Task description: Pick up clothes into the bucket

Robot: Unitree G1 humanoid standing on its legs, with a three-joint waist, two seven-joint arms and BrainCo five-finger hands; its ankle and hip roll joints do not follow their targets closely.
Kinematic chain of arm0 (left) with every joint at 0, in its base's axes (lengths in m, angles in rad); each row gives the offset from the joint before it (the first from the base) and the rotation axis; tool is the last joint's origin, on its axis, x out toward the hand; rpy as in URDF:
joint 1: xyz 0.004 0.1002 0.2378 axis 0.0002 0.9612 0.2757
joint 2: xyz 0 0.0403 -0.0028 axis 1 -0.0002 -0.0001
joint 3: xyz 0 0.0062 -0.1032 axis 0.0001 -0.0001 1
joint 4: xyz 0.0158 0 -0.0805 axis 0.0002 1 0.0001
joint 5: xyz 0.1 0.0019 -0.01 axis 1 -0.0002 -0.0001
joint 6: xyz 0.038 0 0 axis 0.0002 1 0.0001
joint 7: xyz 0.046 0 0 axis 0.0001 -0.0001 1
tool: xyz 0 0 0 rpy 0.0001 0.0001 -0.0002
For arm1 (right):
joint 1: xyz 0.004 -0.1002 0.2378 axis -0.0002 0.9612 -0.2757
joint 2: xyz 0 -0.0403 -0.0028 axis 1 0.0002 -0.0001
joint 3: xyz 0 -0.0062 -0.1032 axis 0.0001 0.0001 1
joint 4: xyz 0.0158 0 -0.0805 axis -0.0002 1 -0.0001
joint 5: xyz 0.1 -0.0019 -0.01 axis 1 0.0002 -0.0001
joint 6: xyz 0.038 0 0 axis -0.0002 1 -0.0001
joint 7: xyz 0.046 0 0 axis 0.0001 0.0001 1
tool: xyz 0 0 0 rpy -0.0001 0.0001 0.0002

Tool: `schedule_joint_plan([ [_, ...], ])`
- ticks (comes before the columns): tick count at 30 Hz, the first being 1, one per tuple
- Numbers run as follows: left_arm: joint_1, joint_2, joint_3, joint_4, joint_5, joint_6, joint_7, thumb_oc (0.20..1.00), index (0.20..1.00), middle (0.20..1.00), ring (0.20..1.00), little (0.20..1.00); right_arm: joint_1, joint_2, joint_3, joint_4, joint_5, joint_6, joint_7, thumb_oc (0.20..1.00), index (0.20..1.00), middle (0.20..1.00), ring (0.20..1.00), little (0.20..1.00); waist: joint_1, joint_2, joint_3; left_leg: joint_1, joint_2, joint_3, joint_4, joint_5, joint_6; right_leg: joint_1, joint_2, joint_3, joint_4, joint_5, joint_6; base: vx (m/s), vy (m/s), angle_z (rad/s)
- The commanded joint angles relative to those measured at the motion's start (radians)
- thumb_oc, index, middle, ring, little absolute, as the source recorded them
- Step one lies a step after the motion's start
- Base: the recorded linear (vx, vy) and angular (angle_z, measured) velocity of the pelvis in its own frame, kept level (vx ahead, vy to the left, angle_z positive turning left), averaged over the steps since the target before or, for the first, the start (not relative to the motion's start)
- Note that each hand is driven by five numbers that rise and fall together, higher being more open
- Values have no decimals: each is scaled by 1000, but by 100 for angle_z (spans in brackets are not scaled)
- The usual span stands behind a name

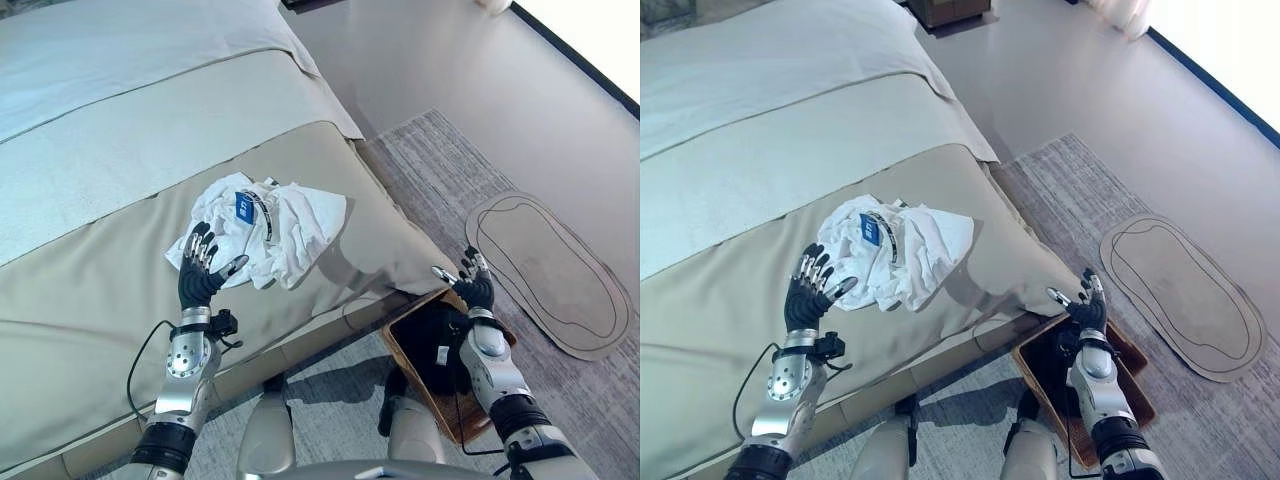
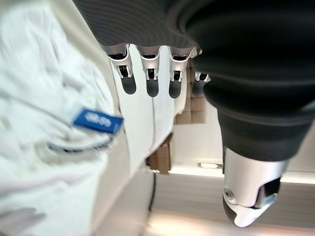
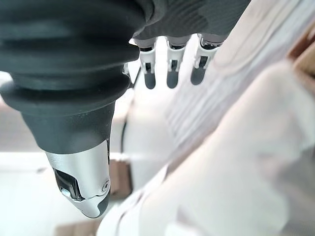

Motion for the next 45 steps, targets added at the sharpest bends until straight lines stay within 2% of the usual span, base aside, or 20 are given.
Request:
schedule_joint_plan([
  [1, -75, 78, -19, -14, 240, -3, 65, 1000, 1000, 1000, 1000, 1000, -22, 35, 27, -135, 99, -92, 74, 1000, 1000, 1000, 1000, 1000, 20, -33, -52, 56, -14, 30, -35, -12, -21, 54, 2, -36, -86, 100, 17, 69, 44, 34],
  [7, -88, 102, -42, 35, 343, 2, 88, 1000, 1000, 1000, 1000, 1000, -30, 51, 121, -178, 128, -85, 139, 1000, 1000, 1000, 1000, 1000, 45, -53, -93, 97, -24, 27, -55, -17, -15, 108, -4, -59, -112, 106, 25, 88, 56, 23],
  [10, -59, 91, -38, 62, 328, -5, 92, 1000, 1000, 1000, 1000, 1000, -54, 44, 155, -170, 43, -72, 117, 1000, 1000, 1000, 1000, 1000, 72, -66, -120, 124, -33, 32, -59, -29, -7, 140, -7, -56, -127, 112, 31, 87, 58, 4],
  [14, -35, 93, -30, 76, 346, -6, 99, 1000, 1000, 1000, 1000, 1000, -42, 36, 166, -182, -22, -65, 101, 1000, 1000, 1000, 1000, 1000, 81, -76, -133, 131, -38, 33, -52, -39, -1, 150, -8, -55, -128, 113, 34, 57, 38, 0],
  [18, -23, 92, -35, 90, 390, -2, 121, 1000, 1000, 1000, 1000, 1000, 15, 44, 157, -189, -60, -55, 88, 1000, 1000, 1000, 1000, 1000, 74, -81, -137, 146, -42, 37, -73, -38, 2, 155, -11, -55, -132, 115, 40, 31, 46, -1],
  [24, -22, 70, -20, 119, 376, 3, 142, 1000, 1000, 1000, 1000, 1000, 132, 39, 126, -219, -48, -57, 97, 1000, 1000, 1000, 1000, 1000, 36, -86, -122, 134, -44, 45, -97, -22, 3, 121, -12, -41, -128, 126, 44, -21, 33, -3],
  [30, -112, 125, -25, 134, 487, 26, 230, 1000, 1000, 1000, 1000, 1000, 119, -4, 102, -256, -42, -73, 82, 1000, 1000, 1000, 1000, 1000, 6, -100, 5, 20, -43, 53, 15, -42, 9, 19, -15, 4, -94, 135, 38, -169, 30, -14],
  [31, -149, 137, -26, 129, 518, 36, 266, 1000, 1000, 1000, 1000, 1000, 100, -16, 97, -283, -38, -83, 70, 1000, 1000, 1000, 1000, 1000, -2, -99, 44, -29, -41, 58, 57, -49, 10, -27, -21, 22, -79, 141, 36, -234, 84, -21],
  [33, -168, 144, -27, 128, 541, 41, 291, 1000, 1000, 1000, 1000, 1000, 90, -19, 92, -303, -39, -89, 67, 1000, 1000, 1000, 1000, 1000, -8, -97, 61, -50, -44, 61, 69, -51, 14, -50, -27, 33, -66, 144, 35, -140, 77, -17],
  [34, -214, 153, -30, 125, 557, 54, 326, 1000, 1000, 1000, 1000, 1000, 64, -27, 97, -327, -50, -96, 49, 1000, 1000, 1000, 1000, 1000, -16, -92, 98, -96, -46, 62, 96, -52, 18, -95, -37, 43, -38, 145, 31, -142, 61, -6],
  [36, -238, 155, -30, 129, 566, 61, 342, 1000, 1000, 1000, 1000, 1000, 49, -27, 97, -335, -49, -98, 45, 1000, 1000, 1000, 1000, 1000, -20, -92, 112, -121, -48, 64, 112, -55, 21, -120, -43, 46, -23, 142, 30, -147, 51, -1],
  [37, -284, 161, -26, 122, 580, 81, 371, 1000, 1000, 1000, 1000, 1000, 19, -33, 106, -356, -56, -101, 33, 1000, 1000, 1000, 1000, 1000, -28, -92, 152, -173, -51, 65, 148, -56, 22, -163, -49, 53, -3, 142, 24, -111, 24, -3],
  [42, -383, 190, -13, 139, 606, 118, 426, 1000, 1000, 1000, 1000, 1000, -45, -45, 122, -380, -74, -102, 15, 1000, 1000, 1000, 1000, 1000, -39, -90, 202, -286, -44, 70, 231, -77, 18, -270, -50, 74, 49, 133, 18, -129, 35, -5],
  [45, -463, 239, 3, 154, 635, 154, 466, 1000, 1000, 1000, 1000, 1000, -72, -68, 127, -407, -104, -103, 15, 1000, 1000, 1000, 1000, 1000, -56, -92, 225, -393, -44, 67, 306, -94, 16, -363, -52, 90, 100, 127, 14, -87, 27, -3],
])
